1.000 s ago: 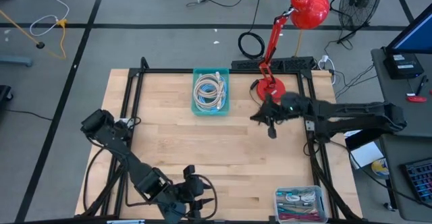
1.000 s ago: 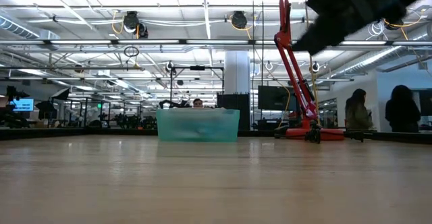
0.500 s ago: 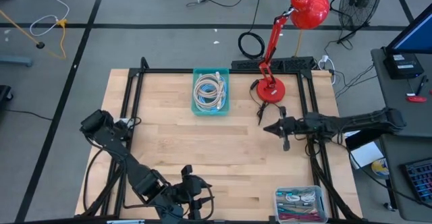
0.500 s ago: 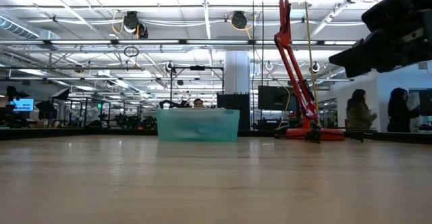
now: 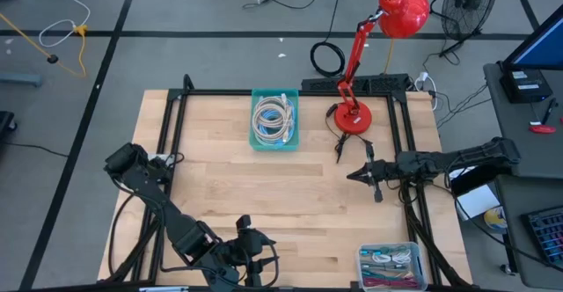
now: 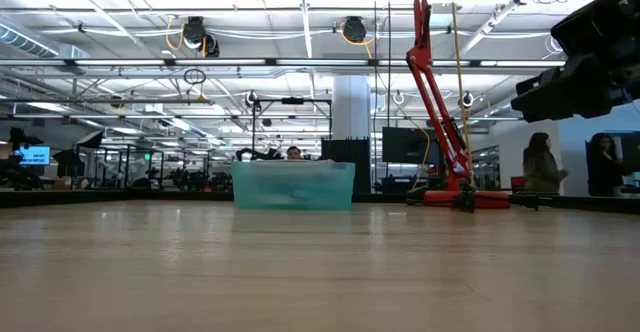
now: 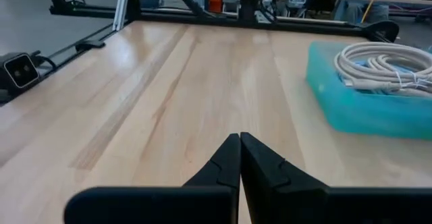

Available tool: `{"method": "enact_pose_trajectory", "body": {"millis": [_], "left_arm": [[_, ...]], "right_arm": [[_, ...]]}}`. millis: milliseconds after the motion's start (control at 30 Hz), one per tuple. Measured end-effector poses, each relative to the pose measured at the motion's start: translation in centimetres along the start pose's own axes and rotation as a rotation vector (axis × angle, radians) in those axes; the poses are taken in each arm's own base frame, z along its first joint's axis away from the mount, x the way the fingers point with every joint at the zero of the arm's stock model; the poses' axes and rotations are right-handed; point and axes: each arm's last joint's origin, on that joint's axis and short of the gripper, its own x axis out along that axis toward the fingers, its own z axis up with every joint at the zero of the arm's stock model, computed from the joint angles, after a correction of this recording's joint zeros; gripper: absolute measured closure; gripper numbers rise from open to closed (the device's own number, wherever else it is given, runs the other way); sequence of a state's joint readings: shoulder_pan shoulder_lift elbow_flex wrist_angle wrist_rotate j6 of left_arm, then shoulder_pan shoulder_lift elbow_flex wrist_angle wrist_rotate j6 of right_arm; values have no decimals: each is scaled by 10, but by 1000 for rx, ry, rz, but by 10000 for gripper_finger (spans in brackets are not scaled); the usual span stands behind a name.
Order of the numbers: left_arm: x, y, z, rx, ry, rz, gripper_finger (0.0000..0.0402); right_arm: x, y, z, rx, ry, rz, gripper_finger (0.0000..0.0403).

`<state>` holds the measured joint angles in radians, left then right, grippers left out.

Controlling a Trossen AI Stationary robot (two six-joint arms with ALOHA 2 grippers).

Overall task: Pick & Place USB Port
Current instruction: Return To Home Position

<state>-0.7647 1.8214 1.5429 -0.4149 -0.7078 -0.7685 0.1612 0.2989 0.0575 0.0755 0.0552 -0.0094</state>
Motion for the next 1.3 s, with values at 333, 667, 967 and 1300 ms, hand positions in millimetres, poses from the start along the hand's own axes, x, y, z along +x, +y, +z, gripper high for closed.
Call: {"method": "enact_pose_trajectory", "body": {"millis": [333,667,967,1300], "left_arm": [[0,0,0,3,0,0,218],[0,0,0,7,0,1,218],[0,0,0,15,0,1,217],[1,1,1,29,-2,4,218]], "right_arm": [[0,0,-6,19,48,1,403],[2,0,-10,34,90,4,403],[2,0,-10,136,90,-2,403],[2,0,-9,150,79,-4,403]]}}
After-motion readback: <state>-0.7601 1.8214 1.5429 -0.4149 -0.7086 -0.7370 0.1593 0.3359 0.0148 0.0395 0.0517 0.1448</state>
